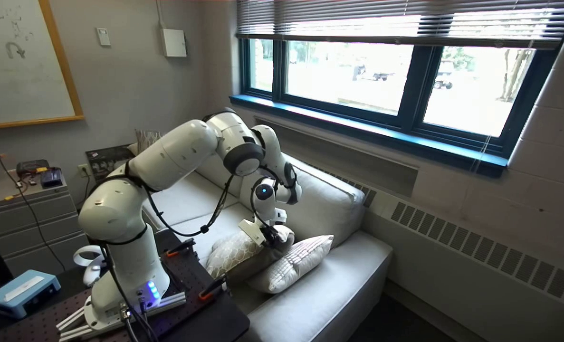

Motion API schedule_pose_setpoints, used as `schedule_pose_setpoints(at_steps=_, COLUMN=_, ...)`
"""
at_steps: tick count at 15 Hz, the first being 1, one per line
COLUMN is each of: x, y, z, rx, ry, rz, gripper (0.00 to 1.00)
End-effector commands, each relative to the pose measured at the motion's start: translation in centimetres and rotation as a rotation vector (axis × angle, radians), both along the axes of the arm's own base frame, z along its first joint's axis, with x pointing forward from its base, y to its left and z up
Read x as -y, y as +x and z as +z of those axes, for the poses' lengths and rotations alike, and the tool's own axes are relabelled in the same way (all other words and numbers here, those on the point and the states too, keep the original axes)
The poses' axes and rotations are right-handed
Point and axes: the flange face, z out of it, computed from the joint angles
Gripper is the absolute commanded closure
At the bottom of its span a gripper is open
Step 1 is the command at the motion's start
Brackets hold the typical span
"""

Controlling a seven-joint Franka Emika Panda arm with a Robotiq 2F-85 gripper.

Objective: Move the pillows from the middle of the couch and set them against the armrest

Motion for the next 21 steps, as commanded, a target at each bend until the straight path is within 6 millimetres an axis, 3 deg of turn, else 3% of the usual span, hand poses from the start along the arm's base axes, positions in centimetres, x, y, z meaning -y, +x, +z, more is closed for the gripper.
schedule_pose_setpoints(at_steps=1, x=-3.2, y=-2.6, z=-2.4, rx=-0.088, ry=0.073, rz=-0.011, gripper=0.47)
schedule_pose_setpoints(at_steps=4, x=-3.9, y=-3.7, z=-2.0, rx=-0.119, ry=0.076, rz=-0.041, gripper=0.68)
schedule_pose_setpoints(at_steps=8, x=-4.2, y=-3.3, z=-0.2, rx=-0.111, ry=0.047, rz=-0.079, gripper=0.93)
schedule_pose_setpoints(at_steps=12, x=-4.6, y=-2.3, z=1.6, rx=-0.081, ry=0.011, rz=-0.082, gripper=1.0)
schedule_pose_setpoints(at_steps=15, x=-5.0, y=-1.4, z=2.6, rx=-0.05, ry=-0.018, rz=-0.054, gripper=0.97)
schedule_pose_setpoints(at_steps=21, x=-4.3, y=2.7, z=7.0, rx=0.069, ry=-0.106, rz=-0.068, gripper=0.94)
